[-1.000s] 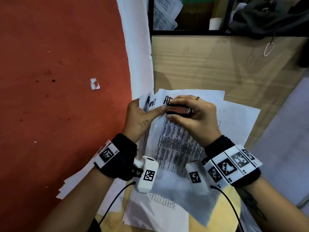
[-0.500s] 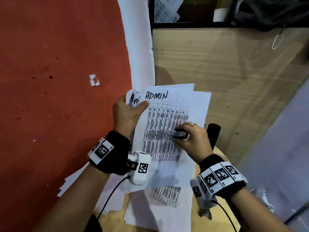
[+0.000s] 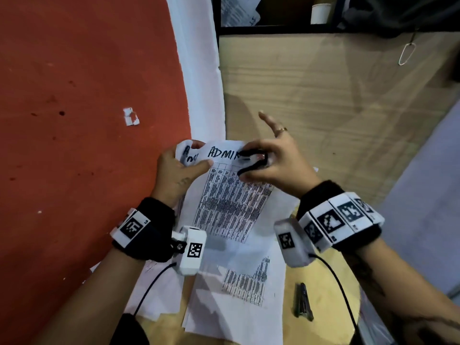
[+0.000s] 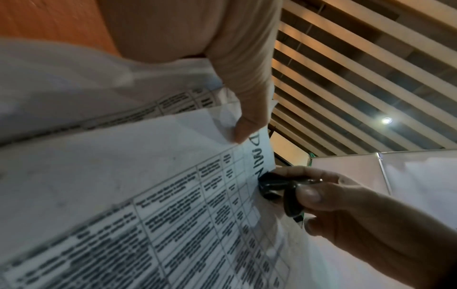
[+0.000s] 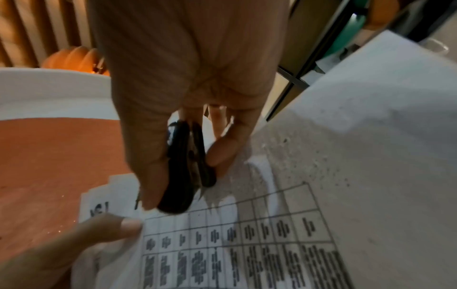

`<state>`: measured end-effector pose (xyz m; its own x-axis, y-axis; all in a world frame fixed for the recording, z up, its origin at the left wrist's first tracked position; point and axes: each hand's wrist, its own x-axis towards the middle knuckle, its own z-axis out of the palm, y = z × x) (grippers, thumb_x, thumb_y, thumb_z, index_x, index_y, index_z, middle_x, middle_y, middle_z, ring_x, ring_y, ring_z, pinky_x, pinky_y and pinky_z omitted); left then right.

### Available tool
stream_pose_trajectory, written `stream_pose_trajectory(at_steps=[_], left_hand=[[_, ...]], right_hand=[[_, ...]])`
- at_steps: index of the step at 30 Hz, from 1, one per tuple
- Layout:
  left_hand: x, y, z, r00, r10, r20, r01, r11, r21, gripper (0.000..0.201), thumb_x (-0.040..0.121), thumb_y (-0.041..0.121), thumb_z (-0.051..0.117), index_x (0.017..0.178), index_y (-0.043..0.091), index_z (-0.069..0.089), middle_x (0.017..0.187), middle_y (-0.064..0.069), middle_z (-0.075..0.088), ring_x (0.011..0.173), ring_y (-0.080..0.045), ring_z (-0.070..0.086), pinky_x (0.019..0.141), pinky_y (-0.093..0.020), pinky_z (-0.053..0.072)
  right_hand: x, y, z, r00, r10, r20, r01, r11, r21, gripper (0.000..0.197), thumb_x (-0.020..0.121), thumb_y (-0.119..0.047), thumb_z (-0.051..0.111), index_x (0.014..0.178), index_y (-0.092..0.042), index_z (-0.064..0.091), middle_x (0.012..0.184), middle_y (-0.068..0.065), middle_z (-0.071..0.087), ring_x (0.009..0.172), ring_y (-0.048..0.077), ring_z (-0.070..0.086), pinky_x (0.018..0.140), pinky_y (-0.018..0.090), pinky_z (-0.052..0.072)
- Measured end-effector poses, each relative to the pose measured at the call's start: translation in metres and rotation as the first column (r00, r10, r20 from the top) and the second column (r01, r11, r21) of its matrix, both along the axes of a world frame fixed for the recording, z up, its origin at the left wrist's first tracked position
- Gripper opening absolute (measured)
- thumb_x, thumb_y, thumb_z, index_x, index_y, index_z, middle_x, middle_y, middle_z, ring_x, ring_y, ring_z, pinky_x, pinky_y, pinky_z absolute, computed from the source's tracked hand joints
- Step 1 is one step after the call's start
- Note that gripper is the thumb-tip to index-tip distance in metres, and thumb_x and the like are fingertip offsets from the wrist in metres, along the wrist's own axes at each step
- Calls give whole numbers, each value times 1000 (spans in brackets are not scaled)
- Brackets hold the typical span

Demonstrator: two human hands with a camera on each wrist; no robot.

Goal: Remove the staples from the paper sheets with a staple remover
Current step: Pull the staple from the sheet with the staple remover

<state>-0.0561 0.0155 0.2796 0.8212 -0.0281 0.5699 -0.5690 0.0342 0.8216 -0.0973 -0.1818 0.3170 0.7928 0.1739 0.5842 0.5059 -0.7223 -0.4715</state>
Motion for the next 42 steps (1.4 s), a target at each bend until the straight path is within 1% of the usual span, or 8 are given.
stream_pose_trajectory(at_steps=[4, 8, 12, 15, 23, 31, 37, 42], left_hand=[[-1, 8, 2, 1000, -15, 27, 13, 998, 63, 34, 73, -8, 73, 85, 20, 59, 84, 4, 63, 82, -7, 63, 78, -22, 54], [-7, 18, 12, 987, 112, 117, -124, 986, 108, 40, 65, 24, 85, 96, 23, 60, 95, 3, 64, 92, -12, 61, 86, -34, 53], [-26, 17, 41, 692, 324, 645, -688, 567, 453, 66, 58, 53, 77, 116, 27, 60, 108, 7, 64, 104, -18, 48, 80, -32, 26], [-37, 8, 59, 778, 226, 586, -620, 427, 658, 41, 67, 52, 74, 100, 29, 68, 98, 5, 70, 101, -22, 55, 88, -35, 22], [-27, 5, 61, 983, -2, 183, -139, 641, 755, 42, 55, 62, 62, 69, 23, 69, 62, -6, 67, 63, -30, 63, 62, -40, 49], [-32, 13, 68, 988, -4, 154, -115, 648, 753, 33, 55, 68, 59, 58, 36, 67, 62, -2, 69, 58, -26, 63, 59, -39, 49], [-37, 11, 78, 991, -51, 127, -55, 699, 713, 26, 62, 53, 71, 64, 27, 71, 61, -11, 66, 51, -24, 56, 51, -33, 40], [-39, 8, 81, 988, -137, 73, 56, 752, 657, 56, 60, 53, 69, 76, 0, 71, 70, -29, 60, 59, -12, 45, 56, -26, 32]], right_hand=[[-1, 4, 18, 999, -34, -37, 28, 988, -150, 43, 56, -23, 88, 94, -11, 74, 105, 6, 64, 95, 18, 61, 75, 11, 41], [-7, 4, 22, 996, -84, -8, 82, 985, -152, 45, 54, -26, 88, 94, -13, 74, 92, 4, 66, 83, 15, 60, 70, 9, 40], [-19, 10, 25, 997, -78, -6, 76, 981, -181, 46, 54, -26, 88, 95, -13, 74, 92, 6, 66, 86, 18, 60, 78, 28, 47], [-27, 16, 29, 998, -63, -8, 61, 982, -176, 47, 52, -26, 88, 95, -13, 74, 91, 6, 66, 86, 20, 61, 80, 33, 46], [-44, 14, 32, 1000, -20, 3, 20, 994, -107, 48, 52, -23, 89, 97, -14, 74, 92, 3, 66, 83, 14, 61, 75, 17, 42], [-53, 9, 34, 1000, -19, 16, 20, 996, -87, 50, 52, -25, 89, 98, -13, 74, 93, 7, 66, 87, 20, 62, 81, 27, 44], [-53, 21, 8, 905, -1, 426, 18, 999, -35, 41, 62, -21, 79, 100, -7, 70, 119, 11, 58, 90, 18, 61, 75, 27, 52], [-48, 26, 3, 762, 5, 648, 114, 983, -142, 37, 64, -12, 78, 99, -5, 71, 103, 9, 70, 89, 27, 68, 62, 37, 57]])
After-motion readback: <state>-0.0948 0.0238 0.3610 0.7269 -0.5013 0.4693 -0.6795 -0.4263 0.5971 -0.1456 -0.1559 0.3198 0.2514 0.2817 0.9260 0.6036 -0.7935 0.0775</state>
